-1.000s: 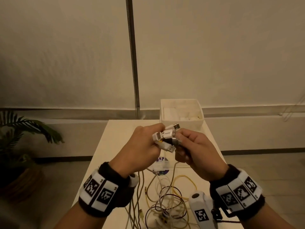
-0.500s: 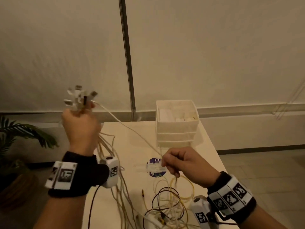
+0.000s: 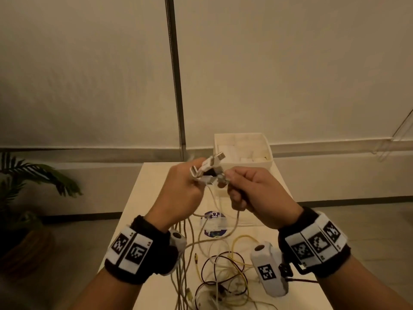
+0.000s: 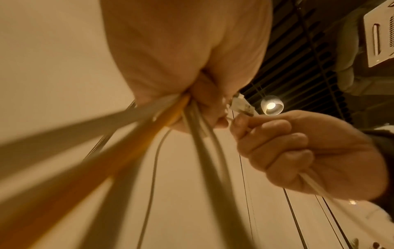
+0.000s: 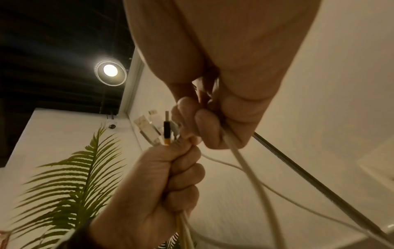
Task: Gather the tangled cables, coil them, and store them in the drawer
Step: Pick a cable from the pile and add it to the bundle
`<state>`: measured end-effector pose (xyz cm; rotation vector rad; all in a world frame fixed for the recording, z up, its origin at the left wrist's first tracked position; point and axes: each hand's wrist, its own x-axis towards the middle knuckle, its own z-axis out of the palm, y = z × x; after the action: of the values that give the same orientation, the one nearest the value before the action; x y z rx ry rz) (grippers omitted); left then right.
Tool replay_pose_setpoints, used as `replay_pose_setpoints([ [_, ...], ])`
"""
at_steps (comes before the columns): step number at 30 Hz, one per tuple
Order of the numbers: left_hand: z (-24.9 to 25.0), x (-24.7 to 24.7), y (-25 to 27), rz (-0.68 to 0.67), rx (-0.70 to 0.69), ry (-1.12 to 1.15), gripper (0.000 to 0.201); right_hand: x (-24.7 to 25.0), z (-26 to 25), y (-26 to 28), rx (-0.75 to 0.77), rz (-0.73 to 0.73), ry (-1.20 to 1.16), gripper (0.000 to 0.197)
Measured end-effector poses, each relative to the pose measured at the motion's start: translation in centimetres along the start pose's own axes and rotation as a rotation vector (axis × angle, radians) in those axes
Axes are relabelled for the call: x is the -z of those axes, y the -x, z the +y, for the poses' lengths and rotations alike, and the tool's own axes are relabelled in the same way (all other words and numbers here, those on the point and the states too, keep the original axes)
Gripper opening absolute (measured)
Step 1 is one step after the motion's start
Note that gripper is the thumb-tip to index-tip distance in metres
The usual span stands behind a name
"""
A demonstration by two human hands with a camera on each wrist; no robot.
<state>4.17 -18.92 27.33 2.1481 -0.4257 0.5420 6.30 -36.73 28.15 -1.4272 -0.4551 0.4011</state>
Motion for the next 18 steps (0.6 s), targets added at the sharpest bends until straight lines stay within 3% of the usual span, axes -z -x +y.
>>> replay_pose_setpoints([
  [2,-0.7,0.2,-0.2,0.069,0.096,0.05,0.041,0.3,0.3,0.5,-0.025,-0.026,0.014,0.029],
  [5,-1.7,0.7,-0.3,0.231,0.25,0.158,0.038,1.0,1.6,1.9,-0.071,-0.052,-0.105,0.025],
  [8,-2.4,1.3,-0.2,0.351,0.311,0.121,0.039,1.7,3.1,3.3,-0.093,-0.093,-0.212,0.026],
  [12,-3.8,3.5,-0.5,0.55,0.396,0.294,0.019,2.3,4.6,4.9,-0.145,-0.116,-0.258,0.031],
  [15,-4.0,4.2,-0.4,0.51,0.344,0.183,0.028,2.3,5.4,5.6,-0.165,-0.155,-0.304,0.029],
  [18,-2.5,4.3,0.1,0.435,0.288,0.285,0.028,2.1,5.8,6.4,-0.131,-0.145,-0.293,0.031],
])
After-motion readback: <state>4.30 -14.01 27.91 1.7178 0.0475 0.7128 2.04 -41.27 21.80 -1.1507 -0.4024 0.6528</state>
